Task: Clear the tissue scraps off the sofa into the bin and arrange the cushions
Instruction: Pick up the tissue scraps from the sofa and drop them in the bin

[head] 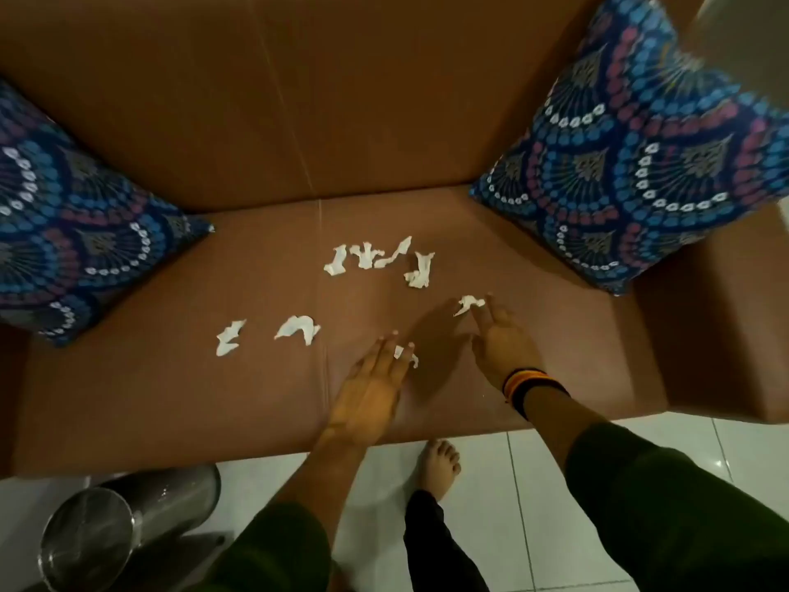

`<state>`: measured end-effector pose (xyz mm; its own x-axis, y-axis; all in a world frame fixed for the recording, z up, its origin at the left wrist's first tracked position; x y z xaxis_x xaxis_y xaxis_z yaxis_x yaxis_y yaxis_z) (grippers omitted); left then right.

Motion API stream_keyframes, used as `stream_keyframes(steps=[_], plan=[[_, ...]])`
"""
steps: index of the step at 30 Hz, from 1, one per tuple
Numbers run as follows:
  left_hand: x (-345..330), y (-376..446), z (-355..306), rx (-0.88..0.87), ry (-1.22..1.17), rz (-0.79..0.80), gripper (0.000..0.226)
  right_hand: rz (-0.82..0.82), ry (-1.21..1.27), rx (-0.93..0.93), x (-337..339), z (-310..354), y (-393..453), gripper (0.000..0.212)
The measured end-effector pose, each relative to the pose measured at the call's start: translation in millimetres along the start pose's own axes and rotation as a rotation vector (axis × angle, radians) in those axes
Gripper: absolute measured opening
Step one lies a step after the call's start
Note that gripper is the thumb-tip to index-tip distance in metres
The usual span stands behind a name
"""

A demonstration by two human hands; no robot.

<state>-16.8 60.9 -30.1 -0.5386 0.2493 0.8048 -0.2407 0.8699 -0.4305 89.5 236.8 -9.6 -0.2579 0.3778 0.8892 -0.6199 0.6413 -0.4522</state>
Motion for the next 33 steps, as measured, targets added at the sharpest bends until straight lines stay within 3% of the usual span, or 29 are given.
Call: stream_keyframes(steps=[3, 6, 10, 13, 16, 18, 21, 23, 26, 29, 33], plan=[[-25, 26, 15, -0.042, 0.096, 0.032, 0.098, 0.030, -0.039, 0.028, -27, 3, 40, 0.062], [-46, 42, 22, -0.110, 0.166, 0.082, 0.099, 0.074, -0.106, 0.037, -52, 9, 63, 0.068], [-42, 54, 21, -0.139, 0.136, 0.051, 0.078, 0.003, -0.121, 0.059, -63, 5, 60, 0.039], [-31, 53, 21, -0.122, 0.110, 0.063, 0.061, 0.012, -0.119, 0.107, -61, 8, 56, 0.032], [5, 62, 29, 0.000, -0.034, -0.035, 0.050, 0.008, -0.003, 0.096, -37, 15, 72, 0.029], [38, 80, 36, 0.077, -0.105, -0.150, 0.042, 0.023, 0.080, 0.092, -20, 27, 94, 0.039], [73, 122, 50, 0.166, -0.140, -0.245, 0.058, 0.066, 0.156, 0.115, -4, 48, 127, 0.075], [83, 151, 52, 0.191, -0.131, -0.272, 0.066, 0.105, 0.167, 0.134, -6, 56, 145, 0.088], [75, 186, 55, 0.233, -0.123, -0.255, 0.045, 0.223, 0.059, 0.120, -25, 55, 159, 0.064], [64, 194, 53, 0.286, -0.100, -0.231, 0.031, 0.106, 0.091, 0.091, -34, 43, 145, 0.037], [58, 179, 47, 0.299, -0.106, -0.294, 0.026, 0.062, 0.207, 0.013, -48, 16, 97, 0.023]])
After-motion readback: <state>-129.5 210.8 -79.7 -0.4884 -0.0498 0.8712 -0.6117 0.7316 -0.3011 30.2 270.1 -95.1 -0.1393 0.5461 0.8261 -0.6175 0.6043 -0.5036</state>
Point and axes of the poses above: each hand's wrist, its own y-axis towards the middle knuckle, its own x-axis out of the back of the hand, z = x × y, the point moved 7 cm from there along y, towards the middle knuckle, and after that the axes turned 13 degrees about -y, right-handed, at the moved point
